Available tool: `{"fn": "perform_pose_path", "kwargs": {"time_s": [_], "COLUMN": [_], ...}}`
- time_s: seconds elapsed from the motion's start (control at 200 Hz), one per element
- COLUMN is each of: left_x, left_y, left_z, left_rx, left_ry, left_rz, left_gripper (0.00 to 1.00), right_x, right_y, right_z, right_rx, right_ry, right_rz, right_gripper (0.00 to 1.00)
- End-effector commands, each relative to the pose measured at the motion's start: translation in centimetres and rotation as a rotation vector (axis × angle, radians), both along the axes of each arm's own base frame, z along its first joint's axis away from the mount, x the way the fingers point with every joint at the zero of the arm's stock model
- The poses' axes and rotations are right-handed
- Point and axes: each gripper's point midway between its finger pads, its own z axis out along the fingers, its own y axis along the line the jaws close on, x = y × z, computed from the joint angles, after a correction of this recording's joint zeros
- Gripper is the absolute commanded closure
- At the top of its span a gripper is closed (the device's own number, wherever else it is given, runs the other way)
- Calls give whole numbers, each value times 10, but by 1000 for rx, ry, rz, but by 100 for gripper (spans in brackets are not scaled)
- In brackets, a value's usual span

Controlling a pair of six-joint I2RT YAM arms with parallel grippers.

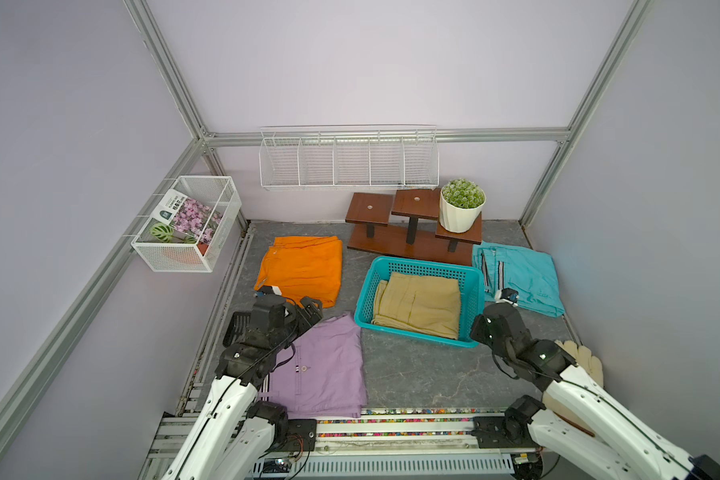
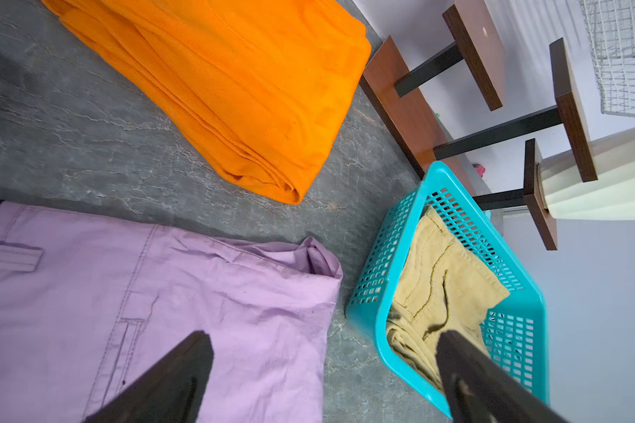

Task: Put the folded long pants in the basket
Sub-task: Move the basket to the center of the board.

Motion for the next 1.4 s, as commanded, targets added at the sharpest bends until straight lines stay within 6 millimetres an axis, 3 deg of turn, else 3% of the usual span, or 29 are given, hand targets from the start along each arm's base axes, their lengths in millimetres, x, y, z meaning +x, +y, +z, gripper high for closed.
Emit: {"fn": "perform_pose_path", "kwargs": {"time_s": [0.0,0.19,0.31,0.48,0.595,0.735,0.9,0.975,1.025,1.07,1.13,1.22,1.295,1.345,1.395], "left_x": [-7,-10,-12,-9,-8,-10,-10,-10,-11,-11,-13,-12,-11,-11,-10], "left_y": [10,15,17,16,15,27,25,21,21,23,27,30,30,31,31], "left_z": [-11,-15,-16,-24,-27,-23,-19,-17,-16,-15,-14,-13,-13,-13,-13], "left_rx": [57,72,82,96,104,151,129,123,124,130,142,141,140,145,149], "left_ry": [102,142,148,151,172,169,129,120,122,122,124,108,101,104,108], "left_rz": [37,62,70,55,44,90,81,60,55,61,81,99,101,106,109], "left_gripper": [0,0,0,0,0,0,0,0,0,0,0,0,0,0,0], "right_x": [-9,-7,-7,-5,3,7,4,4,5,4,4,-2,-11,-16,-22], "right_y": [-26,-24,-35,-34,-32,-31,-42,-45,-46,-38,-20,-5,10,34,71], "right_z": [7,-15,-14,-19,-27,-38,-37,-32,-25,-18,-2,29,53,62,65], "right_rx": [-125,-136,-152,-107,-116,-145,-192,-202,-197,-163,-118,-113,-93,-36,47], "right_ry": [39,112,126,133,168,241,254,252,238,230,172,62,12,-20,-47], "right_rz": [-20,30,-8,7,20,35,-1,-16,-23,17,95,151,209,294,422], "right_gripper": [100,99,96,90,100,100,98,87,68,44,28,17,14,14,13]}}
